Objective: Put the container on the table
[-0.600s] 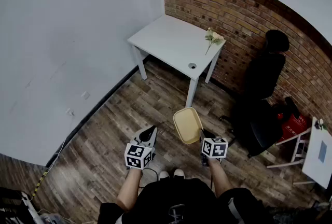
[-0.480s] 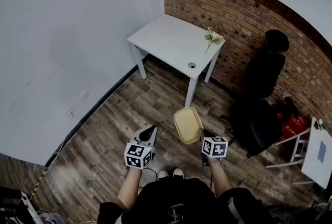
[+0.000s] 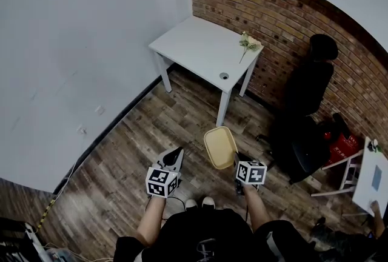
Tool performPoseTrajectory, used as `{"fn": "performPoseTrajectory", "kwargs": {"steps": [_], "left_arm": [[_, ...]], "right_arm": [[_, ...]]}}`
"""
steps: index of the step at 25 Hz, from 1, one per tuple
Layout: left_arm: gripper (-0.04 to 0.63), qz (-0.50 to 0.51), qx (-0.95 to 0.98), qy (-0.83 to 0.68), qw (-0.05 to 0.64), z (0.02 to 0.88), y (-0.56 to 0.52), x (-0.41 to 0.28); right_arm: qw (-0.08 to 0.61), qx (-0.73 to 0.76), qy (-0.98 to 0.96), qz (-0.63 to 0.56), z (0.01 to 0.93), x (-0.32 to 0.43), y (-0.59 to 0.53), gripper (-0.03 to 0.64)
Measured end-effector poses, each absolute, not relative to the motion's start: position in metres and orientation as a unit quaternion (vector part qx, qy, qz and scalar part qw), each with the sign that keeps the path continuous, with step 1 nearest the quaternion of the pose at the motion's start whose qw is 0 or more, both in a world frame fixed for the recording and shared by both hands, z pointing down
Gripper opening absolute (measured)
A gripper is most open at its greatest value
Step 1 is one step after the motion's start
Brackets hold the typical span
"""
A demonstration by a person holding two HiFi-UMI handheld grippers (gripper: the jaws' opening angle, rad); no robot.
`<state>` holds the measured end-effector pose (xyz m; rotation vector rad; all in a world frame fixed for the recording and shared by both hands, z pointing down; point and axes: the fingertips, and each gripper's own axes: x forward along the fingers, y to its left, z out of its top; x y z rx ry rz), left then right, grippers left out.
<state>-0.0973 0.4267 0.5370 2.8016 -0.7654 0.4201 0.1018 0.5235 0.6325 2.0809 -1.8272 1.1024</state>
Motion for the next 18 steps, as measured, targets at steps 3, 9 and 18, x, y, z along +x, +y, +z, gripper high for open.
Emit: {"fn": "performPoseTrajectory", "kwargs": {"steps": [3,9,18], "left_arm": [[0.02,0.144,0.949,-0.261,0.101,0.536,0.429,-0.096],[0.02,0.145,0.948,-0.263,0.099,0.537,0.432,-0.091],[0.02,0.146,0.946,-0.274,0.094,0.535,0.436,-0.083]], "right_arm": [[0.08,0.695,-0.613,0.367,0.632,0.104,0.525,0.04],[0.079,0.693,-0.615,0.368,0.632,0.11,0.527,0.04],[0.083,0.683,-0.625,0.367,0.633,0.118,0.527,0.04]]}}
